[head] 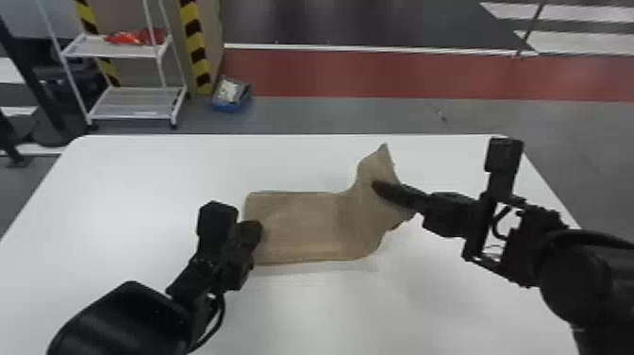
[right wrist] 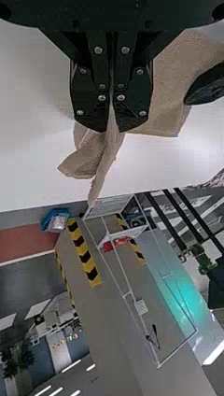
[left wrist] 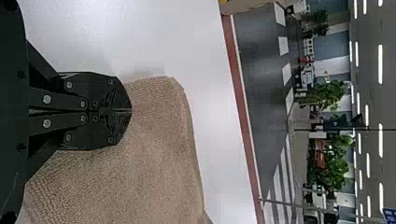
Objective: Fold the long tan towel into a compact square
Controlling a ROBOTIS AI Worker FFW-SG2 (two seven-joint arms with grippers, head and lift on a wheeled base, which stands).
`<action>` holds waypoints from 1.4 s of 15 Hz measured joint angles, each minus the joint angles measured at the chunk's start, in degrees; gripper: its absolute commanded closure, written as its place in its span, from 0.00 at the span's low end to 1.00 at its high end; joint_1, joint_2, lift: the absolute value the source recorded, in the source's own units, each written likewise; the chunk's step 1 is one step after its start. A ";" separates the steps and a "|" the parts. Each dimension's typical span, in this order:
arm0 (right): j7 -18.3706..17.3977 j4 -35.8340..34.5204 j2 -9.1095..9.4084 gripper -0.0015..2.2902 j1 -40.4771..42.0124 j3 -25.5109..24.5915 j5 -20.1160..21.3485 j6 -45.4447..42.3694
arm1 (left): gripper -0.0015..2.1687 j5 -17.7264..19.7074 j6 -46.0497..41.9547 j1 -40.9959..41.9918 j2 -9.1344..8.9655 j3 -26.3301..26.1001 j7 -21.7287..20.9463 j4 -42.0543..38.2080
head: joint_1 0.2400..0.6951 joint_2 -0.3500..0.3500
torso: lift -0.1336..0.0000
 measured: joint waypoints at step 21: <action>-2.48 10.60 5.59 0.38 -2.47 13.27 3.58 -8.20 | 0.88 0.72 0.97 -0.52 -0.80 -1.80 -0.47 -0.50 | 1.00 0.60 | 0.08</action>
